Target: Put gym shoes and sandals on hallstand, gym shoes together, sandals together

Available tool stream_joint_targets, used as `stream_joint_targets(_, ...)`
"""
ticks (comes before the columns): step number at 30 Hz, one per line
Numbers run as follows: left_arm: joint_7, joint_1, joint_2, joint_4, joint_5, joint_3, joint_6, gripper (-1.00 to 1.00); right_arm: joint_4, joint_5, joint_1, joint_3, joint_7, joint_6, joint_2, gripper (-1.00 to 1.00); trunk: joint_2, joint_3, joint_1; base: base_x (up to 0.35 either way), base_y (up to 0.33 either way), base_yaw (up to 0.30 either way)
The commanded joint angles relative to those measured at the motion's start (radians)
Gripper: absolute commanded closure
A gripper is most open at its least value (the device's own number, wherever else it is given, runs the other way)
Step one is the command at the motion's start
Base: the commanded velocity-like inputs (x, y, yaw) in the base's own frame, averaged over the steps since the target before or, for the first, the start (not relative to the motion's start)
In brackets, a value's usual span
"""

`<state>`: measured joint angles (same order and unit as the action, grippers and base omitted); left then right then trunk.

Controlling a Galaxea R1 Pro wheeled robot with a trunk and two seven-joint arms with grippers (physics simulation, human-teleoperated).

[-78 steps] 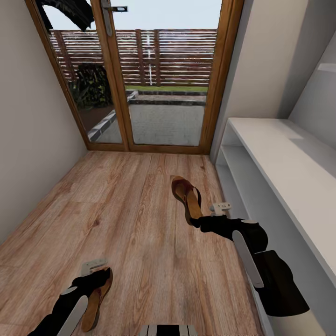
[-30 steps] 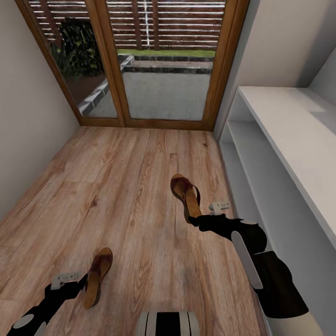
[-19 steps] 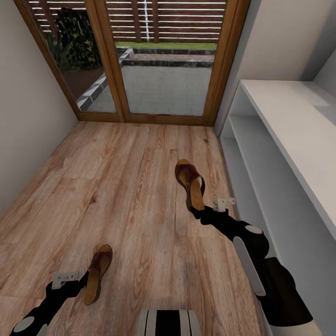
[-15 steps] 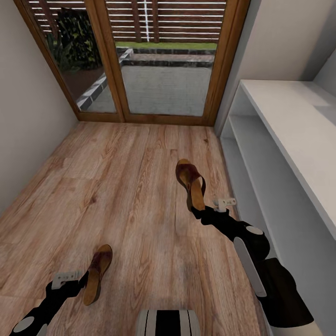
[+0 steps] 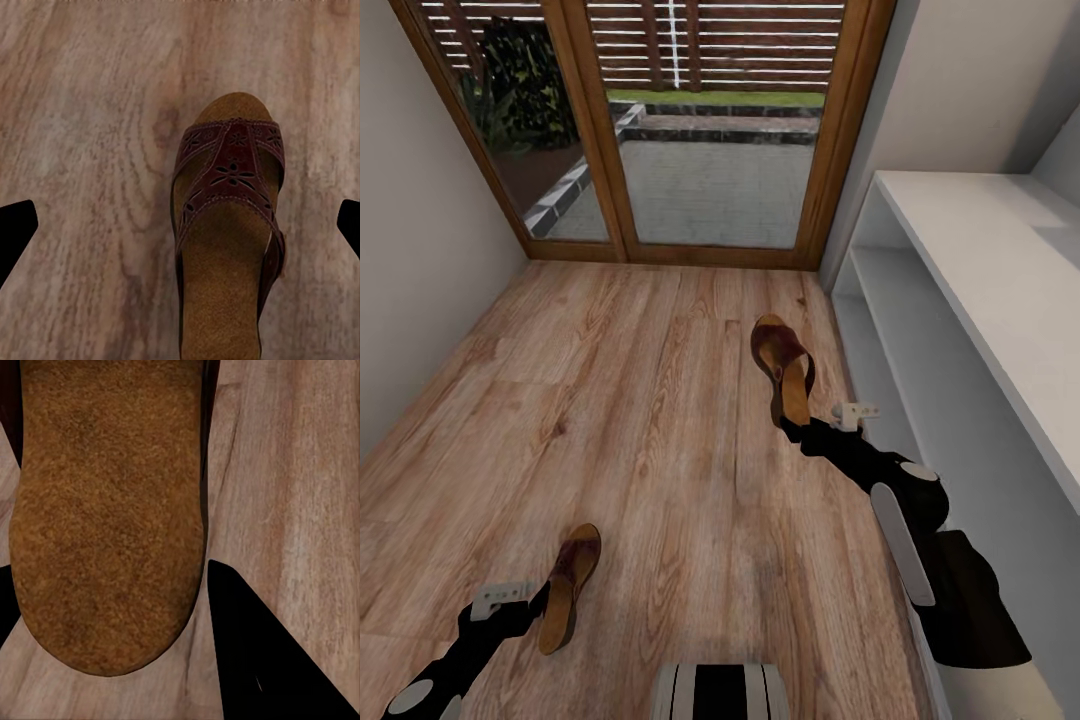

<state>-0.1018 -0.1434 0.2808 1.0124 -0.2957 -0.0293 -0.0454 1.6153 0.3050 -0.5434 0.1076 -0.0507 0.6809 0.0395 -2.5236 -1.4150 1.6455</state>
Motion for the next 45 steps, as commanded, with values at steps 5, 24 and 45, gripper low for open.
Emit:
stream_joint_targets(5,0.0,0.0,0.0,0.0,0.0,0.0,0.0,-1.0,0.0,0.004,0.0,0.0,0.003,0.0,0.0,1.0,0.0,0.0,0.0,0.0,0.0,0.0)
stream_joint_targets(24,-0.001,0.001,0.001,-0.002,0.003,0.042,-0.001,-1.0,-0.015,0.018,0.009,0.001,0.003,0.007,-0.006,1.0,-0.003,-0.054,0.006,0.0,0.0,0.0)
stream_joint_targets(45,0.01,-0.004,-0.026,0.0,0.141,0.038,-0.025,-1.0,-0.014,0.016,0.01,0.005,0.003,0.006,-0.007,1.0,-0.005,-0.089,0.01,0.0,0.0,0.0)
